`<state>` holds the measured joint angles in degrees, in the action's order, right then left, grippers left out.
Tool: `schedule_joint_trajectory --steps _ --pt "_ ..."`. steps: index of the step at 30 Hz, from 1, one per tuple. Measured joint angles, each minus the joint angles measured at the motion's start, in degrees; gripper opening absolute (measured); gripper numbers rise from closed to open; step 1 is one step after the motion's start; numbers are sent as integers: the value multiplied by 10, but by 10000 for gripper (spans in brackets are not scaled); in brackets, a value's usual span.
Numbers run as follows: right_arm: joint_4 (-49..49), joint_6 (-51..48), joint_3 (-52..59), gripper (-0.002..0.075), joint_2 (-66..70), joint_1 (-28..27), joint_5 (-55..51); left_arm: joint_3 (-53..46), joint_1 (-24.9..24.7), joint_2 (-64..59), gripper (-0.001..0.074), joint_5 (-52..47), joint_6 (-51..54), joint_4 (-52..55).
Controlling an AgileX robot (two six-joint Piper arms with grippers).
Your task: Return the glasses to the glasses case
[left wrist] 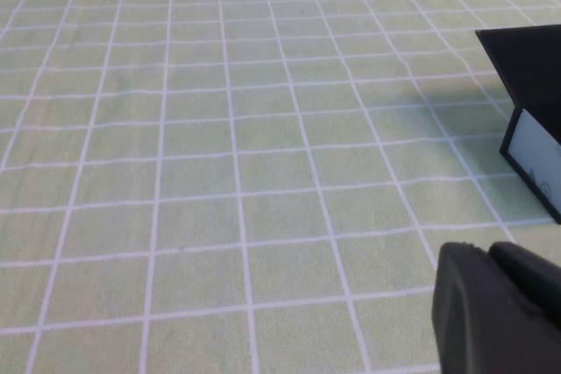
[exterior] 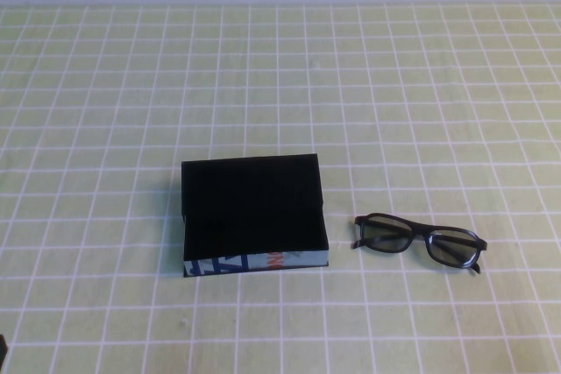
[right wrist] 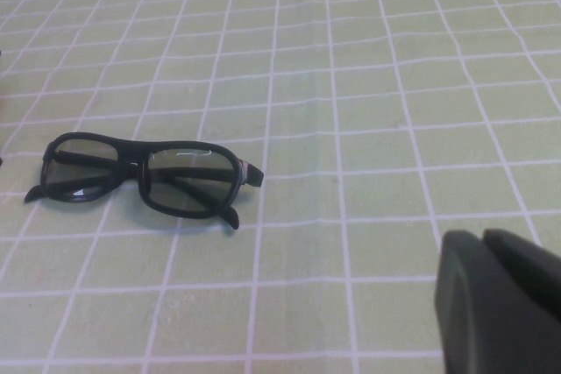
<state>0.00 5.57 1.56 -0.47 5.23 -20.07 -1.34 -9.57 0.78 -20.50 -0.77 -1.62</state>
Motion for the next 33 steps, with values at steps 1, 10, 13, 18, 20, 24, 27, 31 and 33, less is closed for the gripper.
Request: schedule_joint_trajectory --steps 1,10,13,18,20,24,27,31,33 --pt "0 0 0 -17 0 0 0 0 0 0 -3 0 0 0" --pt "0 0 0 -17 0 0 0 0 0 0 -3 0 0 0" --pt "0 0 0 -17 0 0 0 0 0 0 -3 0 0 0" --pt "0 0 0 -17 0 0 1 0 0 0 -3 6 0 0" --pt "0 0 0 -17 0 0 12 0 0 0 -3 12 0 0" --pt "0 0 0 -17 0 0 45 0 0 0 -3 38 -1 0" --pt "0 0 0 -17 0 0 79 0 0 0 -3 80 -9 0" --pt "0 0 0 -17 0 0 148 0 0 0 -3 161 -24 0" --pt "0 0 0 -17 0 0 183 0 0 0 -3 205 -28 0"
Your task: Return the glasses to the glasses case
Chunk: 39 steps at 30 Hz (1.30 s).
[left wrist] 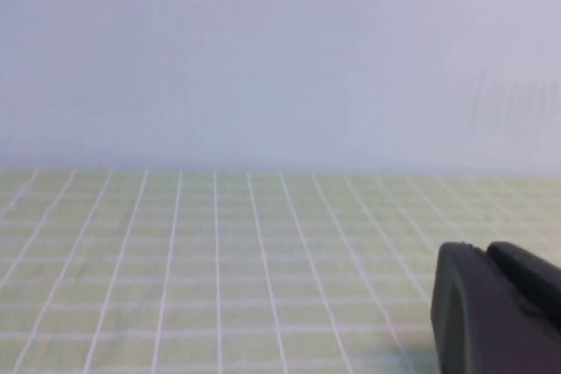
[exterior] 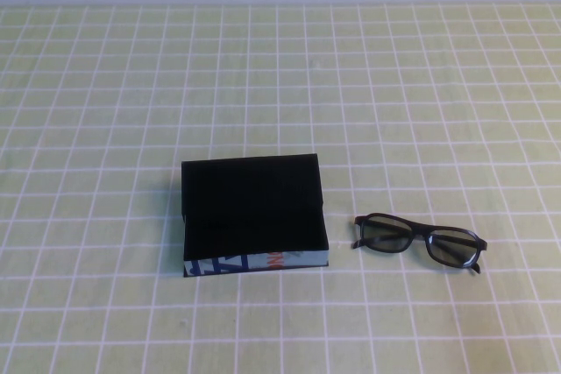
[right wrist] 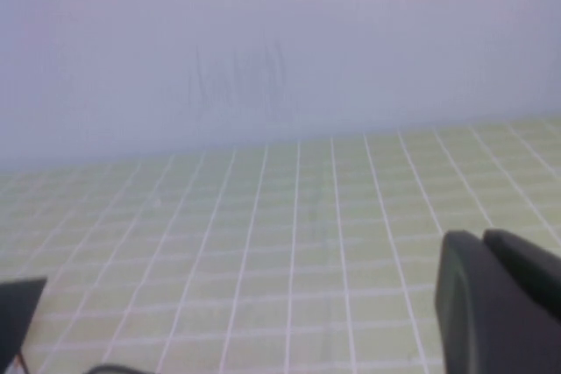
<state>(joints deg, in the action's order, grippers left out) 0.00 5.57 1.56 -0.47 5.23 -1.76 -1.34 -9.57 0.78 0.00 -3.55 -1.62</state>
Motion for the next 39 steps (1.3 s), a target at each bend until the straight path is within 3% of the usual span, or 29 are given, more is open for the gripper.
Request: schedule_joint_trajectory --steps 5,15,18,21,24,28,32,39 --pt "0 0 0 -17 0 0 96 0 0 0 -3 40 -4 0" --pt "0 0 0 -17 0 0 383 0 0 0 -3 53 -4 0" --pt "0 5 0 -17 0 0 462 -1 0 0 -3 98 -9 0" --pt "-3 6 -27 -17 -3 0 476 -1 0 0 -3 191 -38 0" --pt "-4 11 -100 -17 -4 0 445 -1 0 0 -3 287 -91 0" --pt "-4 31 -229 -17 -4 0 283 5 0 1 -3 340 -147 0" --pt "-4 57 -358 -17 16 0 114 61 0 1 -3 281 -156 7" --pt "-4 69 -482 -17 149 0 -29 197 0 -41 -3 167 -122 57"
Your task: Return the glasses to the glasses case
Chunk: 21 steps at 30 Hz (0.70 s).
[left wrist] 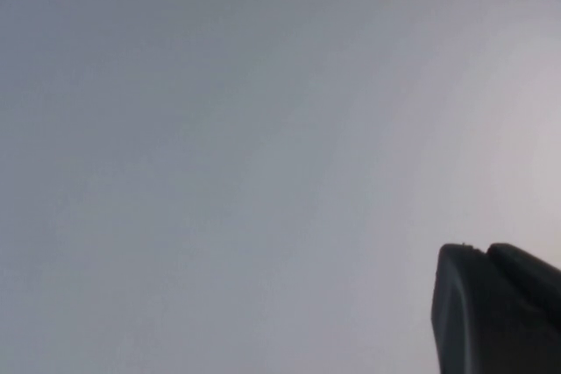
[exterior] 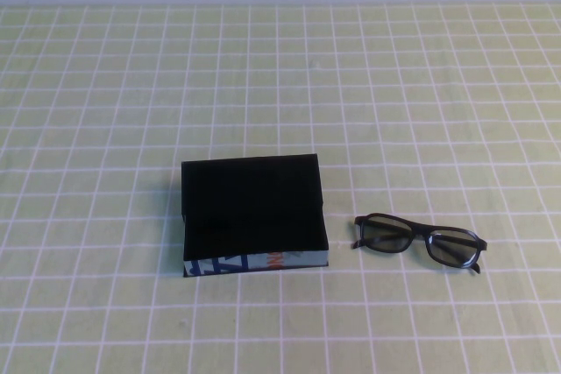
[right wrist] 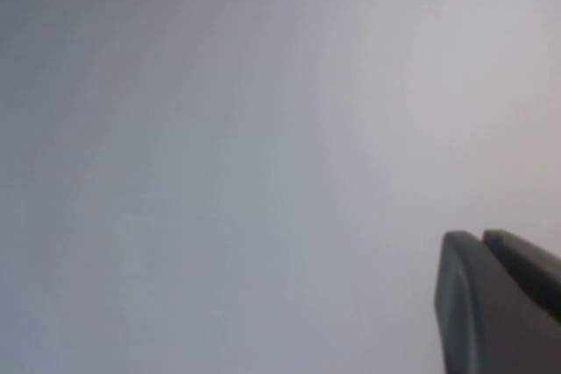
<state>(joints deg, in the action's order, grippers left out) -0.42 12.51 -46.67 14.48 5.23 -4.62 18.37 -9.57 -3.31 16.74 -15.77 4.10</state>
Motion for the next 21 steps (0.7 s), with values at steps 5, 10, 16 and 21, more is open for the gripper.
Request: schedule_joint_trajectory --steps 5,10,16,21 --pt "4 1 -35 -17 121 0 -103 99 0 -90 -3 -167 0 5" --pt "25 -30 -35 -17 200 0 -173 145 0 -170 -3 -295 0 5" --pt "24 -37 -35 -17 253 0 -199 146 0 -207 -3 -340 1 -3" --pt "-9 -38 -35 -17 279 0 -208 146 0 -228 -3 -398 1 -9"
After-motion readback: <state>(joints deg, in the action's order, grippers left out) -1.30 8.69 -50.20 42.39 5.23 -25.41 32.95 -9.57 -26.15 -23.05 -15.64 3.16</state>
